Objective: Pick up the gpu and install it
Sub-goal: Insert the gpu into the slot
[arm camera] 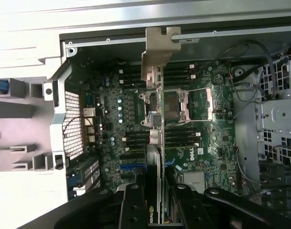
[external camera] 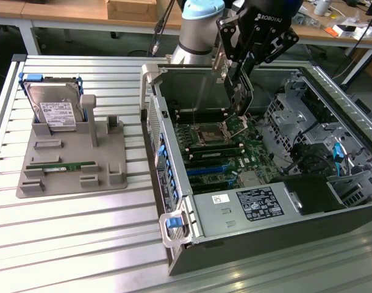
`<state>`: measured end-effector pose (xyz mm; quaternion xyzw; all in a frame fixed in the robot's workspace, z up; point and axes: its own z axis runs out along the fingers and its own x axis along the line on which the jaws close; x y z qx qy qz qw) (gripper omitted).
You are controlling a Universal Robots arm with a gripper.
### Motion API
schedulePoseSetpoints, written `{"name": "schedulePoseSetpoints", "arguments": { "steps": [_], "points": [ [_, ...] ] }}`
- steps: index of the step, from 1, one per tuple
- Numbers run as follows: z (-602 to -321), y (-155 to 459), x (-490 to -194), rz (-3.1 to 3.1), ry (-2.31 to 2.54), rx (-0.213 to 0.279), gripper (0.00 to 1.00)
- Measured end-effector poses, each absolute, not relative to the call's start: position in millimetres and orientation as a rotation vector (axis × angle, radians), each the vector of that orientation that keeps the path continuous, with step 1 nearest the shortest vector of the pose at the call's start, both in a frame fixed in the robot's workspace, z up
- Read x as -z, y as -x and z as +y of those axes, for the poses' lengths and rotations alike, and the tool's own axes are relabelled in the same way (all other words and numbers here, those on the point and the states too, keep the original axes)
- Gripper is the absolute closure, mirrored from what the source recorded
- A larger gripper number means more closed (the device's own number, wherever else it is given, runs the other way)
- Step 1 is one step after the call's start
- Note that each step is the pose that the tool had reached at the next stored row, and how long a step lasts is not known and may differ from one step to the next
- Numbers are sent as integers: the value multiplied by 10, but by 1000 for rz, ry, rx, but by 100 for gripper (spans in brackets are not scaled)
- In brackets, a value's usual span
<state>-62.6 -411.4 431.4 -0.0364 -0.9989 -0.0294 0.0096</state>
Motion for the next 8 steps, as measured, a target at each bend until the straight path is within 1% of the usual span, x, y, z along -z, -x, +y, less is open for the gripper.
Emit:
{"name": "schedulePoseSetpoints", "arguments": {
  "steps": [8],
  "points": [
    [-4114, 626, -4314, -3117, -53, 90, 74]
  ]
}}
